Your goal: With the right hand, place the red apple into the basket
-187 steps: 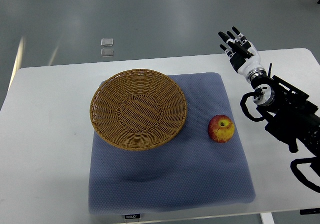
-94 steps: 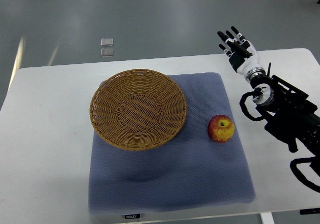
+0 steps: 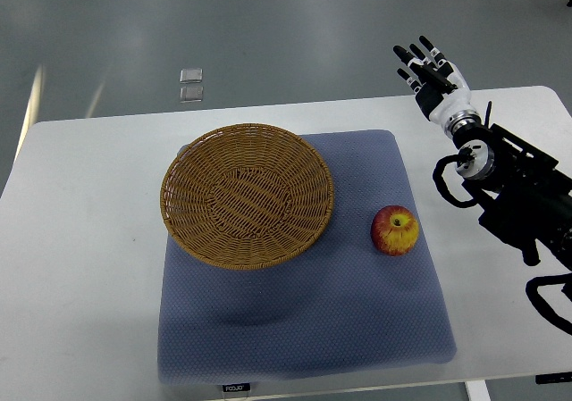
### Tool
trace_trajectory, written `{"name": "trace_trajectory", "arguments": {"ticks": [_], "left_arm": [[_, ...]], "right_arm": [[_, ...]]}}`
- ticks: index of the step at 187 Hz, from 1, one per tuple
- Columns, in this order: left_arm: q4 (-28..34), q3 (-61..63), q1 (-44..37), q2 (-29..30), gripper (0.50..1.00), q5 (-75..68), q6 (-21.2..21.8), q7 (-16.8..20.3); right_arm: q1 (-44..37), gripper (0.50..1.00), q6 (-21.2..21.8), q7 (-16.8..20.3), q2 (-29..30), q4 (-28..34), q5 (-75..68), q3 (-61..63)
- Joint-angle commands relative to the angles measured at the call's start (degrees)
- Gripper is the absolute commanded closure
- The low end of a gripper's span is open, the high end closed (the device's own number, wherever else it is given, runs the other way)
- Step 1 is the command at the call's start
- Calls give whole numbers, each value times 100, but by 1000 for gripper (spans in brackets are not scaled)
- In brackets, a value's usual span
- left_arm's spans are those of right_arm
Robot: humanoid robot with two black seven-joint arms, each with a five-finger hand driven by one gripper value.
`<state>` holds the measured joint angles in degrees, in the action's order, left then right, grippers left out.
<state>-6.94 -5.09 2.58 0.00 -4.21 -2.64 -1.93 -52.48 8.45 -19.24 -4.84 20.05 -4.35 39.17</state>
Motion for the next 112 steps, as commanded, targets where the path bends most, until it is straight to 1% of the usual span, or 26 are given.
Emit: {"name": "trace_trajectory", "arguments": {"ticks": [1,10,20,21,31,50,65,74,75,83,89,98,99,112], "left_arm": [[0,0,-3,0,500,0,0,0],[0,0,-3,0,500,0,0,0],[0,0,-3,0,500,0,0,0],[0,0,5,0,500,0,0,0],[0,0,6,0,500,0,0,0],[0,0,6,0,500,0,0,0],[9,0,6,0,500,0,0,0],[9,0,6,0,500,0,0,0],[0,0,6,0,500,0,0,0],[0,0,6,0,500,0,0,0],[0,0,6,0,500,0,0,0],[0,0,6,0,500,0,0,0],[0,0,6,0,500,0,0,0],[9,0,-3,0,500,0,0,0]], "right_arm": [[-104,579,-28,8,-131,192,339,-200],[-271,581,-63,-10,-333,412,856,-542],[-271,581,-63,-10,-333,412,857,-542],[-358,581,-28,-88,-699,673,1353,-847],[-447,581,7,-186,-1115,1044,1779,-1113],[-667,581,183,-203,-1775,1651,2659,-1632],[-860,581,543,-238,-2380,2134,3361,-2054],[-860,581,544,-238,-2381,2135,3362,-2054],[-930,579,857,-256,-2773,2518,3815,-2211],[-992,581,1123,-309,-3083,2846,4231,-2274],[-1054,581,1273,-361,-3303,3083,4556,-2300],[-1054,581,1273,-361,-3304,3084,4558,-2300],[-1132,581,1482,-405,-3608,3458,5080,-2309],[-1177,581,1651,-405,-3866,3927,5708,-2318]]}}
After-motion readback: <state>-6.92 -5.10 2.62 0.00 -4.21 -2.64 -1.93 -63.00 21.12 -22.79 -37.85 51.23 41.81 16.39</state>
